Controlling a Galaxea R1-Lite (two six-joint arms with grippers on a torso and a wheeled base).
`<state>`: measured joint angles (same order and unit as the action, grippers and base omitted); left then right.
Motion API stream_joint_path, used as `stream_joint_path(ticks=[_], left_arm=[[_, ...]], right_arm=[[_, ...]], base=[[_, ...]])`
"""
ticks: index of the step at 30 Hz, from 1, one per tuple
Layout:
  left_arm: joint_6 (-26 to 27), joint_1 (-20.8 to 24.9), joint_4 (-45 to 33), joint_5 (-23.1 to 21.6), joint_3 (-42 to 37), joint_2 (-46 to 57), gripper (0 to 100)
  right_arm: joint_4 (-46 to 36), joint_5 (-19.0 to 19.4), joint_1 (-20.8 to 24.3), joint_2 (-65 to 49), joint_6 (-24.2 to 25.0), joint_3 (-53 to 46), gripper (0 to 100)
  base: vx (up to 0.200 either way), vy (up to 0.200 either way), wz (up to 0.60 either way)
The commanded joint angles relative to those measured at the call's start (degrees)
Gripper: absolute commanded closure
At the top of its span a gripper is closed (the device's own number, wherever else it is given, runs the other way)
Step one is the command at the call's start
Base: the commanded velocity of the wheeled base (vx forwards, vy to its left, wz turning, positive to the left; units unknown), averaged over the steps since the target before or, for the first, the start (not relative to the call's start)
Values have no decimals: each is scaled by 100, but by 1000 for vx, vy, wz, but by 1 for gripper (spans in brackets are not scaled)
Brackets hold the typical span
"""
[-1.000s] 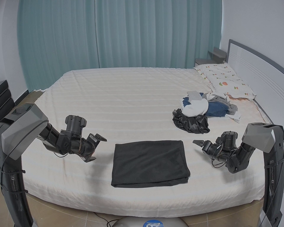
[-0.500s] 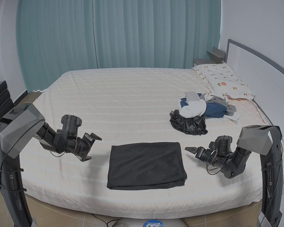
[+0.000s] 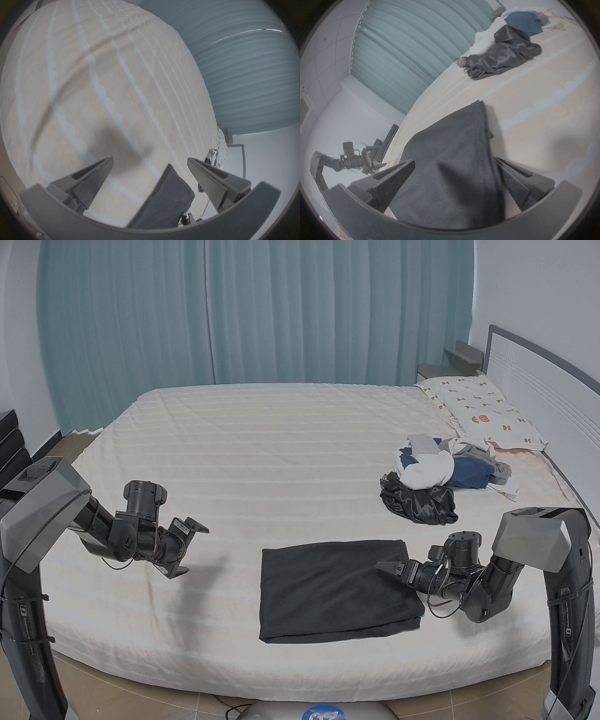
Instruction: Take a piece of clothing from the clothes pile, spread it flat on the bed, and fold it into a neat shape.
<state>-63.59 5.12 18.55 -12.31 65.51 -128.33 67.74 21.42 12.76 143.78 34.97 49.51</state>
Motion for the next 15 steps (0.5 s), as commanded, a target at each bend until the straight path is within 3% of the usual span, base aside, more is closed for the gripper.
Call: stream_joint_path(ticks=[1, 4, 15], left_arm=[[4, -2, -1, 1, 5, -17, 0], [4, -2, -1, 1, 5, -17, 0], [22, 7, -1, 10, -3, -17, 0]], right_arm=[[-68, 3, -81, 63, -210, 24, 0], [-244, 3, -204, 116, -747, -11, 0], [-191, 11, -485, -131, -922, -134, 0]], base=[[0, 0, 0], [0, 0, 0], [0, 0, 0]])
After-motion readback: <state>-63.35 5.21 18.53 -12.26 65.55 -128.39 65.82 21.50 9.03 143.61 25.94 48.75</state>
